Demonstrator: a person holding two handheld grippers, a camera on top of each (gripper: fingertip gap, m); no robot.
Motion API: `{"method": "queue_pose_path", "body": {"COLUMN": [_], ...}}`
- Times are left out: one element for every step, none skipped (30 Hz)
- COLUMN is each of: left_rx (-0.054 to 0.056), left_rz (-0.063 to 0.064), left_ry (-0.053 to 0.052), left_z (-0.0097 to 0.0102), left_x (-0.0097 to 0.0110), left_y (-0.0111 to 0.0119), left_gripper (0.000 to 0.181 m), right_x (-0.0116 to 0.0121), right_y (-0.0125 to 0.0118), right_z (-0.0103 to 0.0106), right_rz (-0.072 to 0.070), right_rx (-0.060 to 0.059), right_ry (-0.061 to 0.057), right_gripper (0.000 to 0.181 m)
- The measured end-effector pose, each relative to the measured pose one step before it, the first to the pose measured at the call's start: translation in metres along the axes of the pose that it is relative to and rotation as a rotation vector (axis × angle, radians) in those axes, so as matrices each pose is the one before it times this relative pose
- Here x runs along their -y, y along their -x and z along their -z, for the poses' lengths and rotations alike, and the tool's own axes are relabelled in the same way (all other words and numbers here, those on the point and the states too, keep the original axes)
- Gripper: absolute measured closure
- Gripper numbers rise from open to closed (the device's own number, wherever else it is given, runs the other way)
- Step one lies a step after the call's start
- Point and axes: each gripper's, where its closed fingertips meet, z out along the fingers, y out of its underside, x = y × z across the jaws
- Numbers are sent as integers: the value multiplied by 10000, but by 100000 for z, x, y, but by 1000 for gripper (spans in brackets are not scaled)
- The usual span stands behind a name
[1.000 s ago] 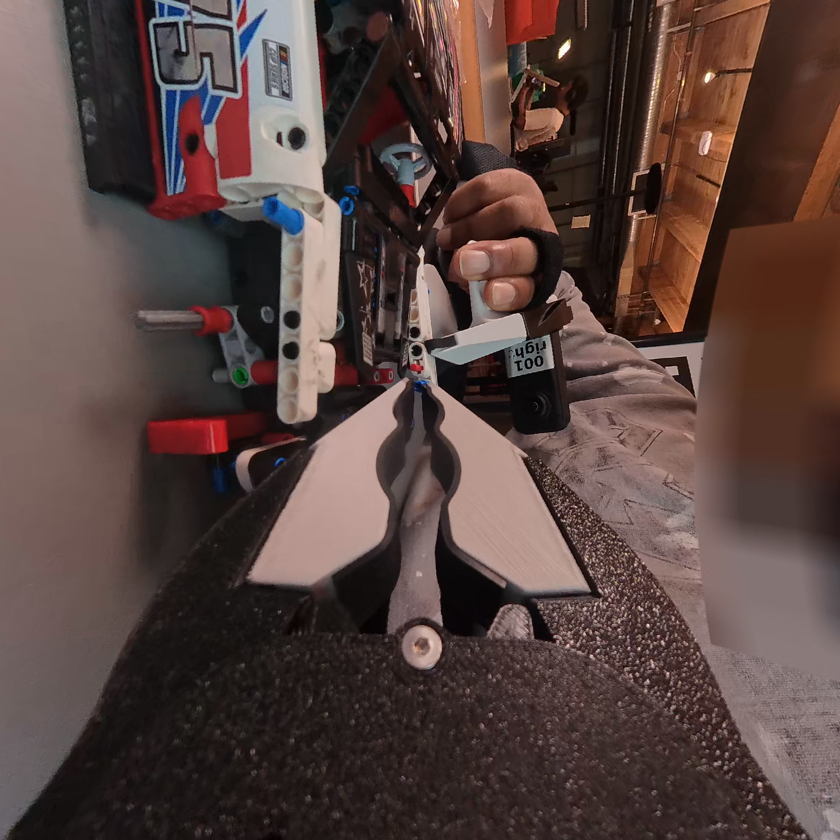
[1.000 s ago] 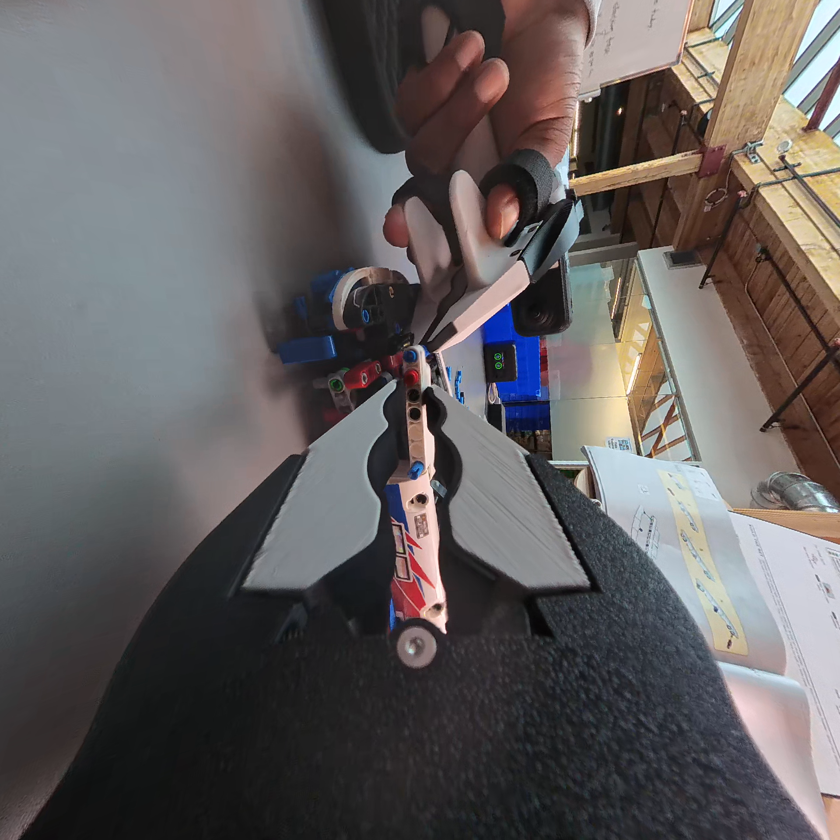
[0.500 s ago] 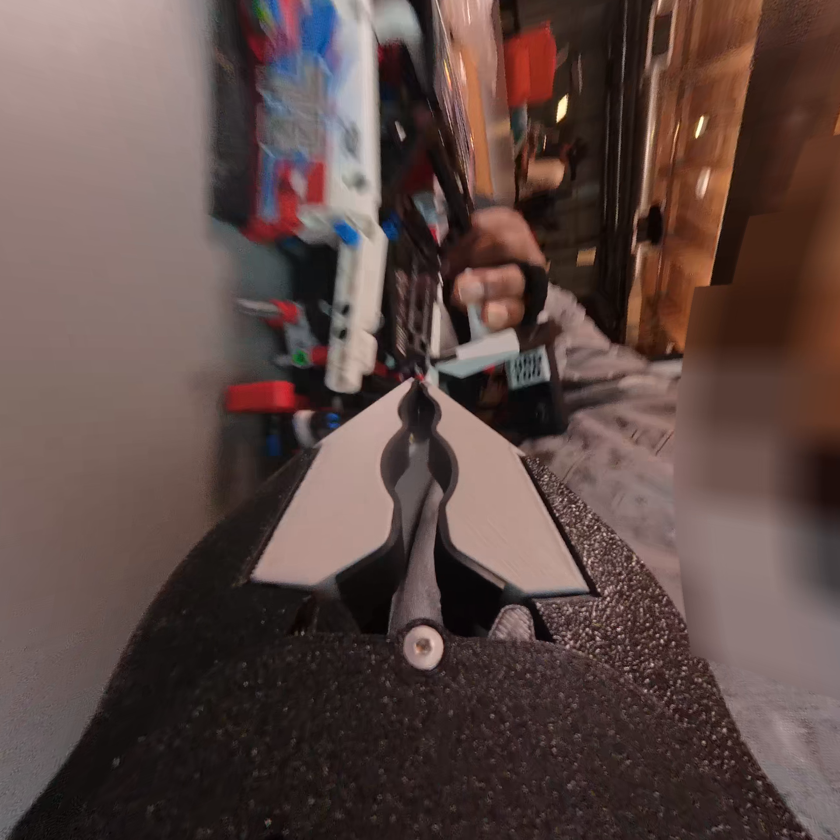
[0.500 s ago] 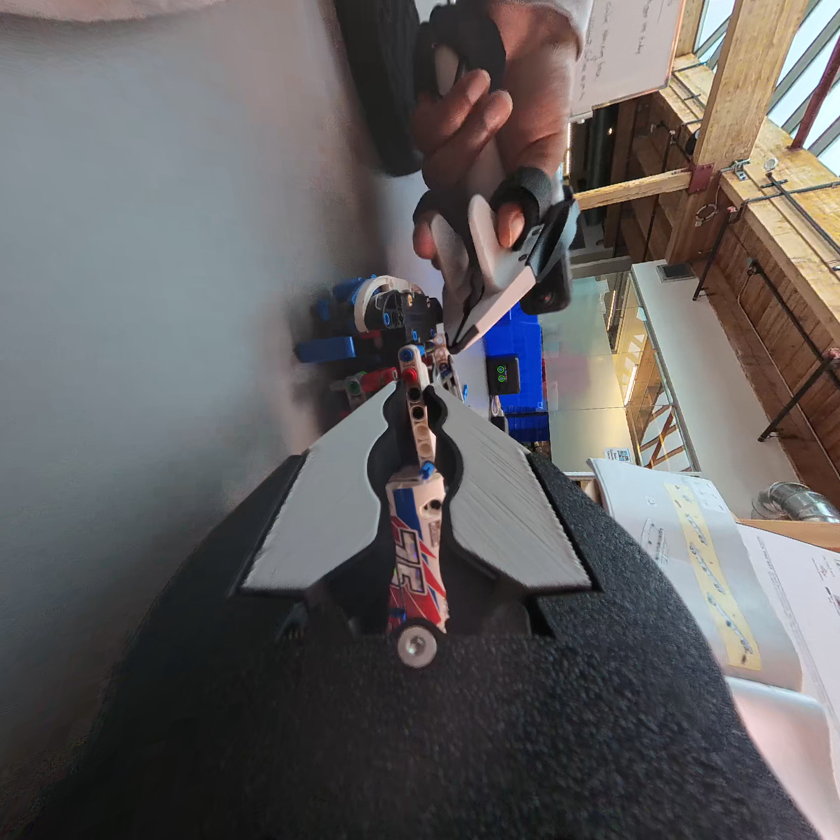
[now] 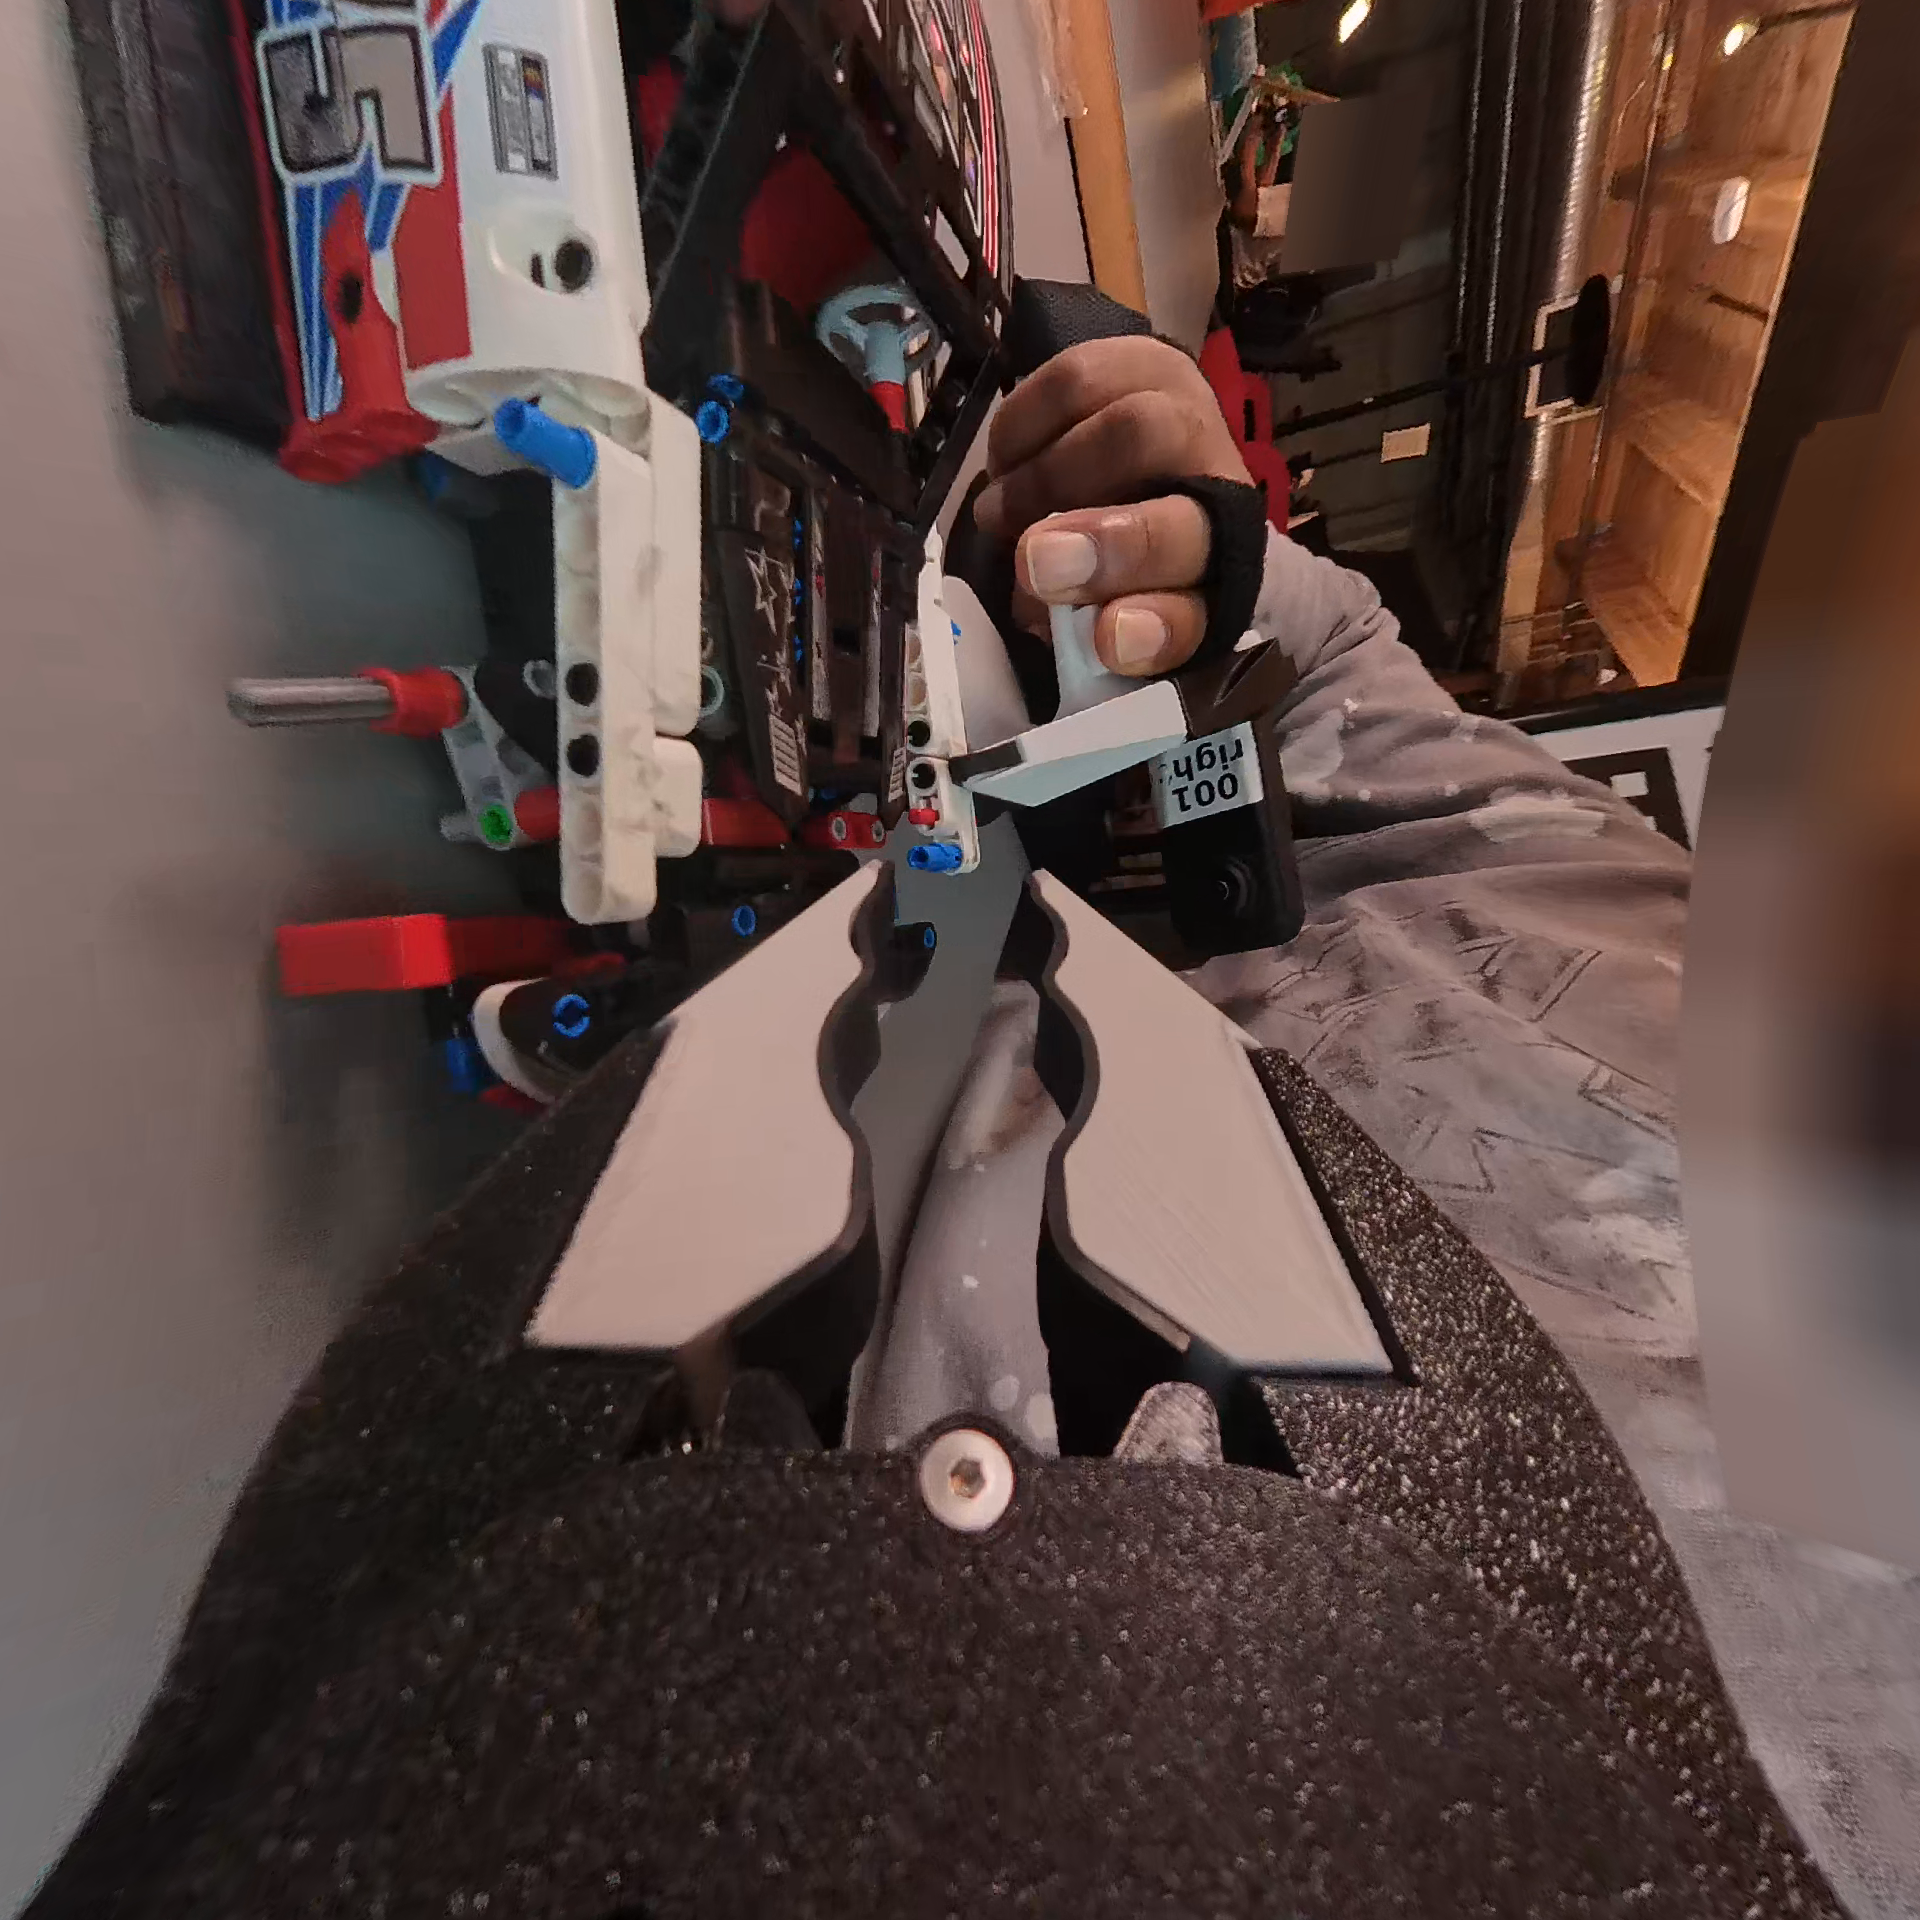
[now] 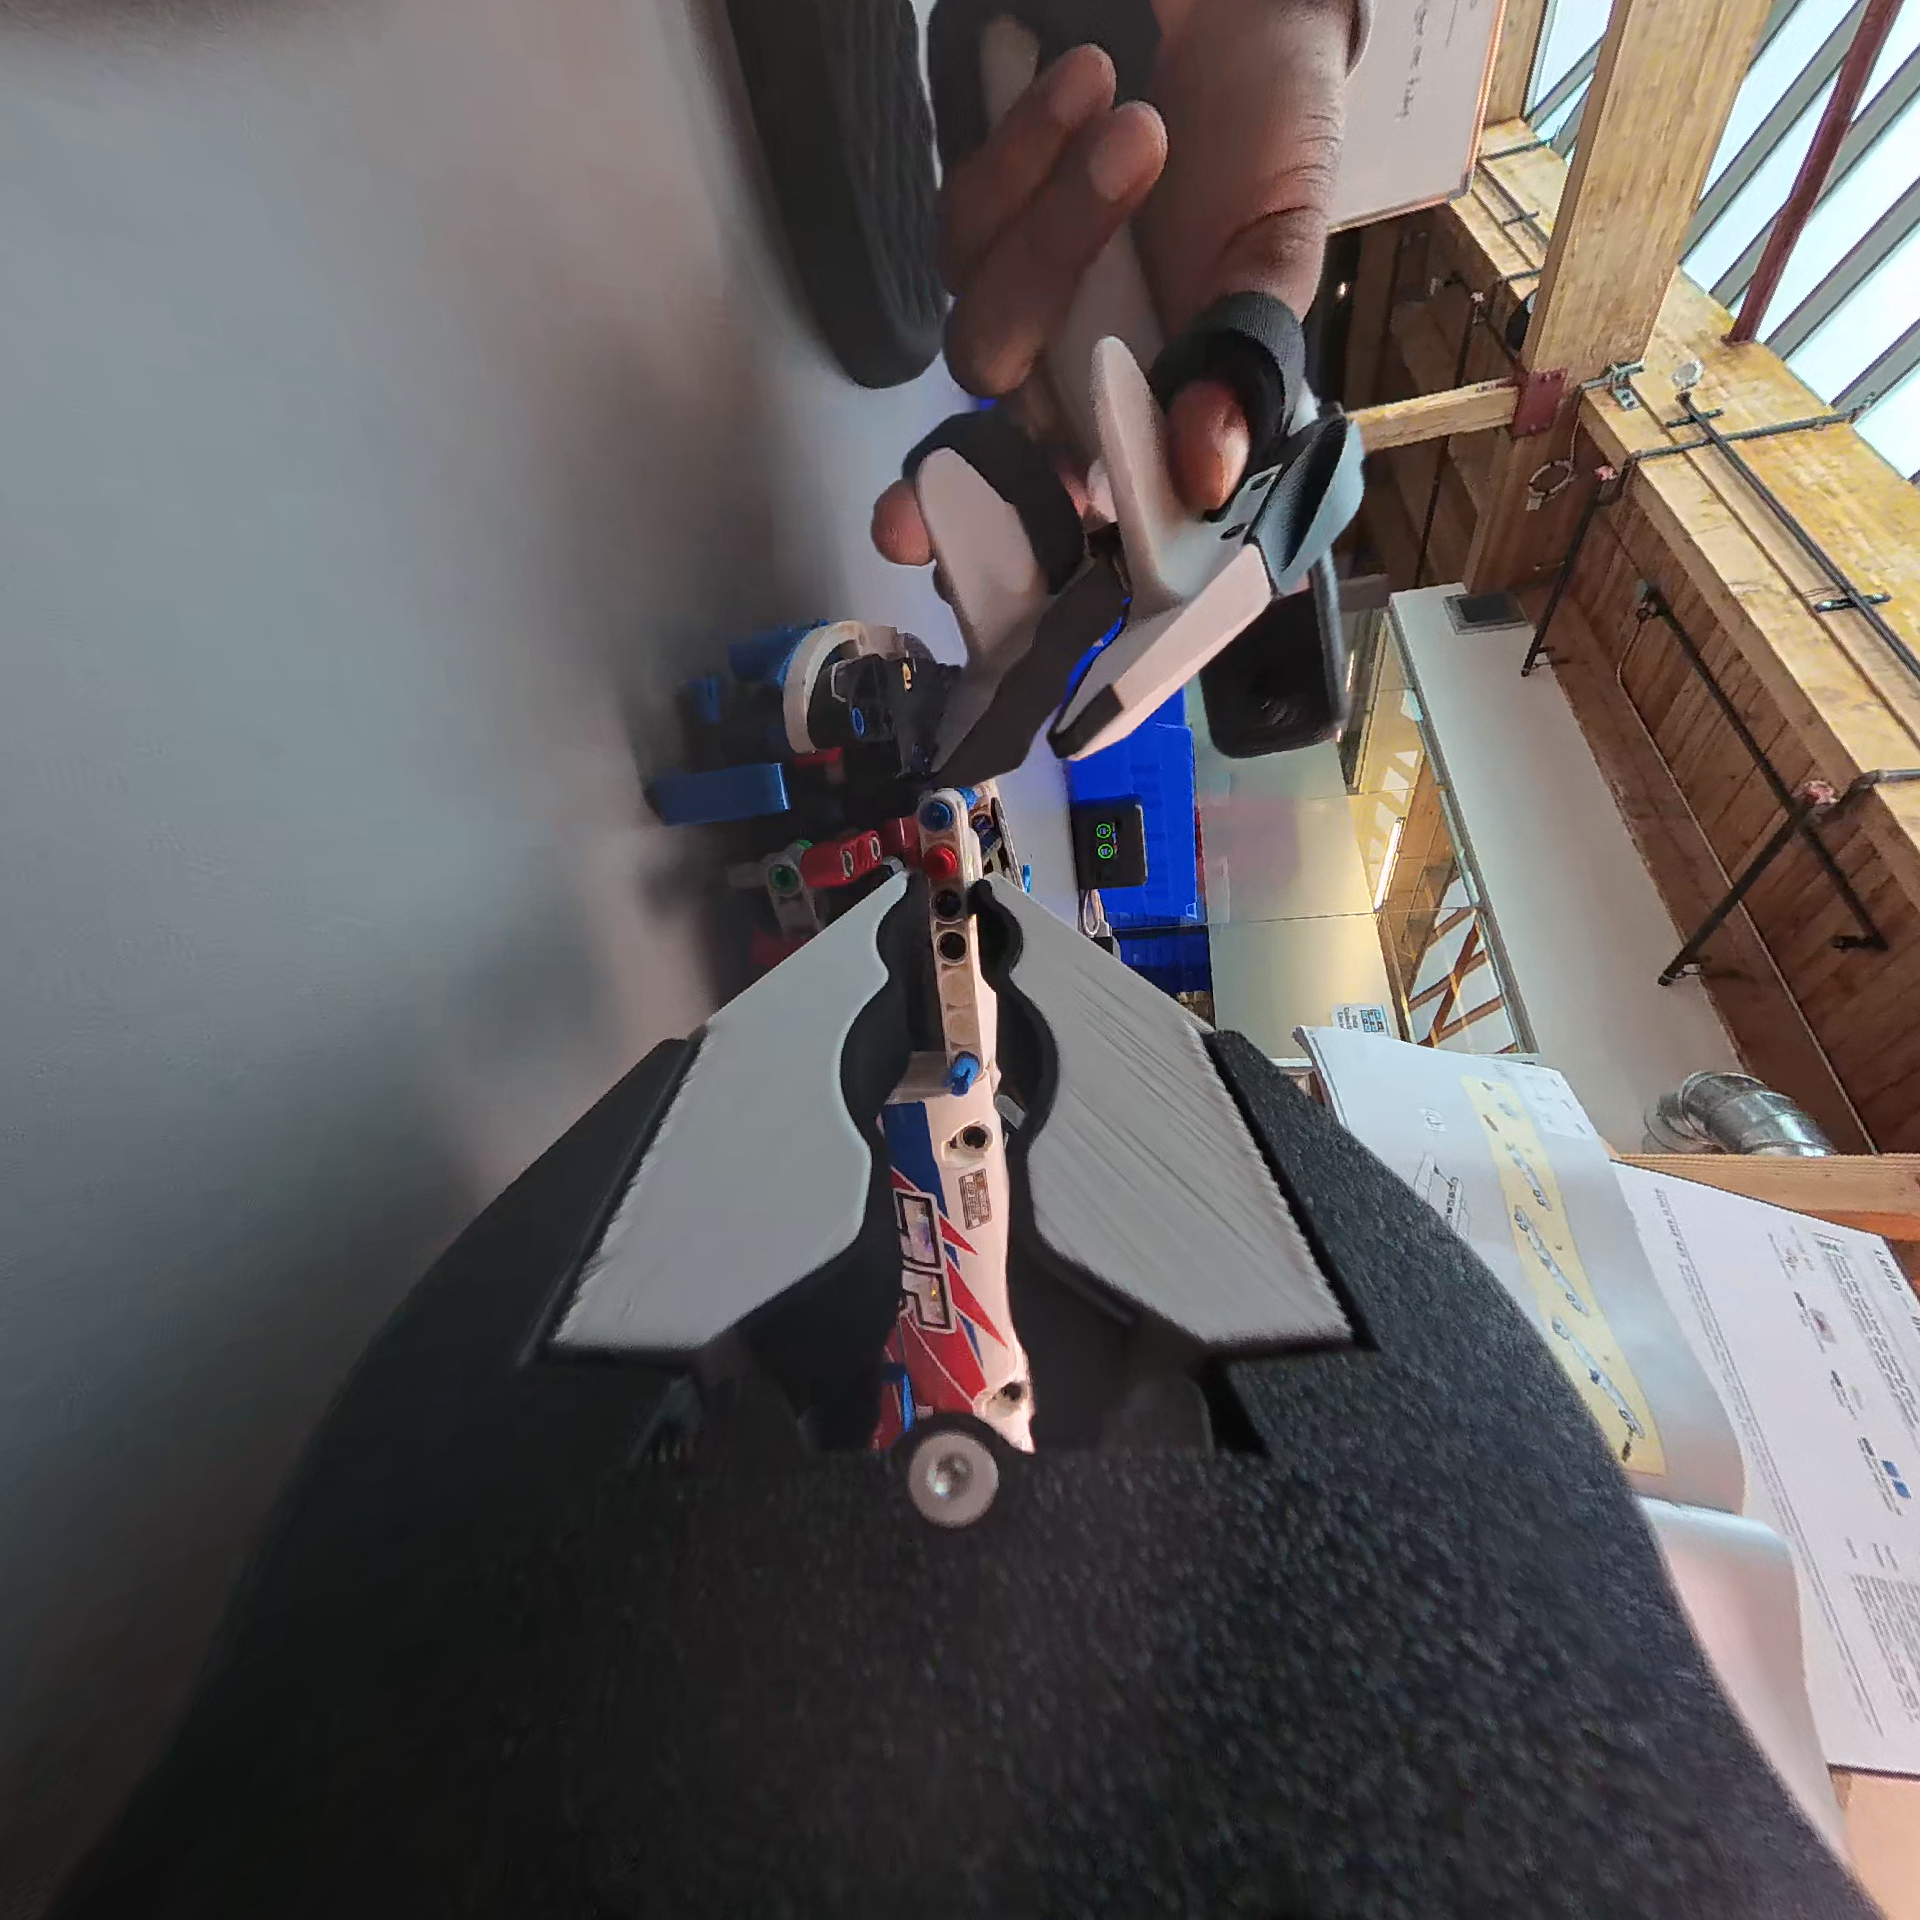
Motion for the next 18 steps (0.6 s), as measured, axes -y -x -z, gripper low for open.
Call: {"method": "queue_pose_path", "body": {"left_rx": [-212, -22, 68, 85, 95, 85, 59, 64, 24, -24, -44, 4, 69, 22, -93, -76, -17, 10], "left_rz": [301, 112, -10, -5, 10, 31, 42, 4, -6, 62, 88, 36, -77, -59, 2, -60, -76, -98], "left_ry": [21, -100, -20, -9, -52, -32, 69, 131, 106, 48, 25, 24, 71, 104, 83, 45, 49, 36], "left_z": [-376, -204, -134, -135, -158, -160, -158, -118, -82, -26, 7, -1, -47, -42, -17, 4, -10, -34], "left_x": [-129, 132, 94, 42, 46, 62, -3, -74, -92, -63, -18, -13, -72, -107, -75, -32, -17, -20], "left_y": [-80, 42, 61, 79, 114, 110, -3, -23, -69, -21, -4, 32, 36, -4, -62, -45, -7, 15], "left_gripper": [164, 167, 168, 170, 174, 177, 176, 175, 173, 174, 175, 176, 176, 176, 177, 177, 177, 177], "right_x": [-58, 13, -34, -11, 15, 32, 61, 5, -19, 16, 52, 19, -5, 72, 63, 10, -4, -16], "right_y": [74, -42, 17, 18, -12, -52, -11, 7, 22, -11, -34, -36, 36, 71, -17, -18, -17, 19], "right_z": [51, 42, 22, 23, 21, 25, 160, 4, 29, 20, -4, 44, 24, 19, 44, 6, -13, -28], "right_rz": [39, 1, -26, 14, 25, -46, -40, 23, 30, -19, -33, 6, -10, -68, -150, -121, -60, -85], "right_rx": [-31, -64, 21, 16, -16, -13, 26, 24, 7, -13, -23, -10, 27, 32, 25, 47, 66, 70], "right_ry": [8, -36, 21, 23, -4, -32, -27, -15, 6, -21, -25, 1, -19, -56, -71, -25, 1, -8], "right_gripper": [174, 174, 174, 174, 174, 173, 173, 173, 174, 173, 173, 174, 174, 173, 173, 173, 173, 173]}}
